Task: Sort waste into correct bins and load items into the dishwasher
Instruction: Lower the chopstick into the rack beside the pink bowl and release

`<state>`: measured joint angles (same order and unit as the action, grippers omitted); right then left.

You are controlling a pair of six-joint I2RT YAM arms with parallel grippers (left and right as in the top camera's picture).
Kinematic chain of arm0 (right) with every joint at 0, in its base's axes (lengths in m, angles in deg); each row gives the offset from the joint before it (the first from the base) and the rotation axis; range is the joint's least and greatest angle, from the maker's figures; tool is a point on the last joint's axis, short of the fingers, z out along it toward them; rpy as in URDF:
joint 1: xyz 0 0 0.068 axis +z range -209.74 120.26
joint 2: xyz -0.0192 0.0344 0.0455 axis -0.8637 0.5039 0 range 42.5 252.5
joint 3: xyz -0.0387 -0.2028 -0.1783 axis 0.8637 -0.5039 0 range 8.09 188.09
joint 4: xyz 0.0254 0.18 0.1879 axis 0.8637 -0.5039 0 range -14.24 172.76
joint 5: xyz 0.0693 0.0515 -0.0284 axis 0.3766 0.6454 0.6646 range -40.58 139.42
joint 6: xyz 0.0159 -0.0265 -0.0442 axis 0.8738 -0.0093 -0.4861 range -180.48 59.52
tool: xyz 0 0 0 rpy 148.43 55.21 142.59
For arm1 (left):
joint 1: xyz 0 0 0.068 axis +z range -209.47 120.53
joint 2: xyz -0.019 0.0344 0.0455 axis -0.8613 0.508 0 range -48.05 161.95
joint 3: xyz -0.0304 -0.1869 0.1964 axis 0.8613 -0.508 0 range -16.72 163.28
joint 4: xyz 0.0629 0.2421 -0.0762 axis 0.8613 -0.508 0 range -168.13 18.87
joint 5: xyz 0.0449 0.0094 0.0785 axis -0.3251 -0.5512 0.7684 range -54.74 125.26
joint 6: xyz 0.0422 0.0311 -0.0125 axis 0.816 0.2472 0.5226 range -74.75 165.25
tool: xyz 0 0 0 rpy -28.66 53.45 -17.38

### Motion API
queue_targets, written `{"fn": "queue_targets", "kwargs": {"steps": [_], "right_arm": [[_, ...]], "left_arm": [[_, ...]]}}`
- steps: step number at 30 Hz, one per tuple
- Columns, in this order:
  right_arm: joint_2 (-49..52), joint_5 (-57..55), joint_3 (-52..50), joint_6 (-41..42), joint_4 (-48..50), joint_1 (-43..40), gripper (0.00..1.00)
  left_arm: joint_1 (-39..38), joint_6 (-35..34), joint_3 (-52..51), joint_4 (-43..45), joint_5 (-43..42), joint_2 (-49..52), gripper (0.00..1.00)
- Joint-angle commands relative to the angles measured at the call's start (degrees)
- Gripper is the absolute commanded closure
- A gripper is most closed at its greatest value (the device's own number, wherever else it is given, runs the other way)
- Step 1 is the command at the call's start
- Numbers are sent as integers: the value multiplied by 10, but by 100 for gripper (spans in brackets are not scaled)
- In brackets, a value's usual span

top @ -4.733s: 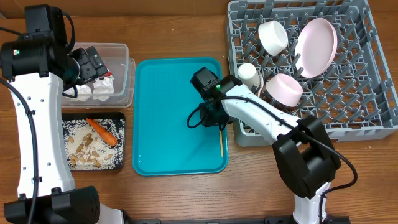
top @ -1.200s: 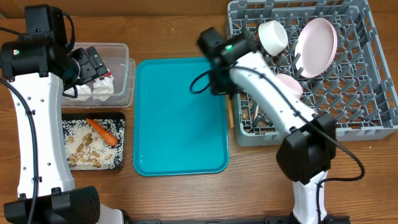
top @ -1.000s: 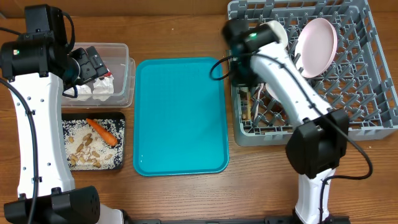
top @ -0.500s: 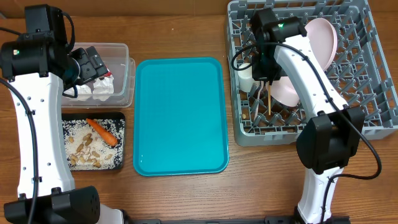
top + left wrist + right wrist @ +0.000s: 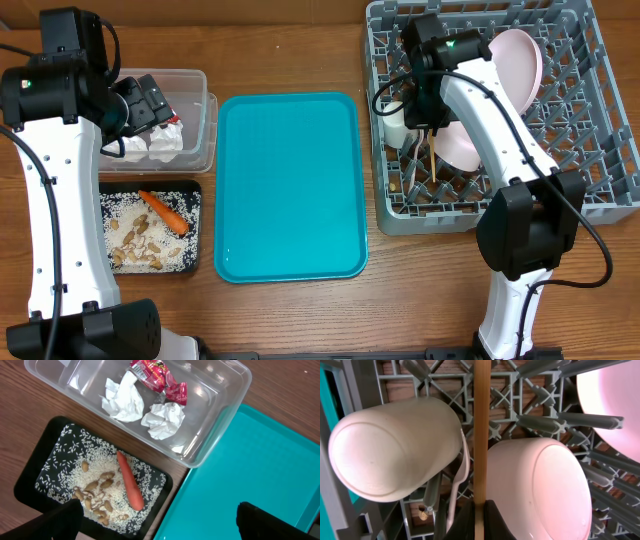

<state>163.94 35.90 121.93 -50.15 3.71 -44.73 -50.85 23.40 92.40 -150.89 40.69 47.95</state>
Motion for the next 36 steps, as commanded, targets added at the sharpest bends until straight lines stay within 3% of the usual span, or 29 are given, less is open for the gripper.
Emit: {"fn": "queue_targets", "kwargs": {"steps": [1, 11, 14, 18, 22, 33, 36], "right_arm": [[-27, -4, -5, -4, 3, 0, 96], [-27, -4, -5, -8, 3, 0, 94], [-27, -4, -5, -8, 3, 0, 78], [-27, -4, -5, -8, 0, 0, 75], [-27, -4, -5, -8, 1, 0, 62], [-72, 69, 52, -14, -25, 0, 59], [-102, 81, 66, -14, -19, 0, 51]], "left_arm": [[-2, 10, 9, -1, 3, -5, 0], [-2, 10, 9, -1, 3, -5, 0], [-2, 10, 9, -1, 3, -5, 0], [-2, 10, 9, -1, 3, -5, 0], [-2, 10, 9, -1, 3, -5, 0], [-2, 10, 9, -1, 3, -5, 0], [-2, 10, 9, -1, 3, -5, 0]]}}
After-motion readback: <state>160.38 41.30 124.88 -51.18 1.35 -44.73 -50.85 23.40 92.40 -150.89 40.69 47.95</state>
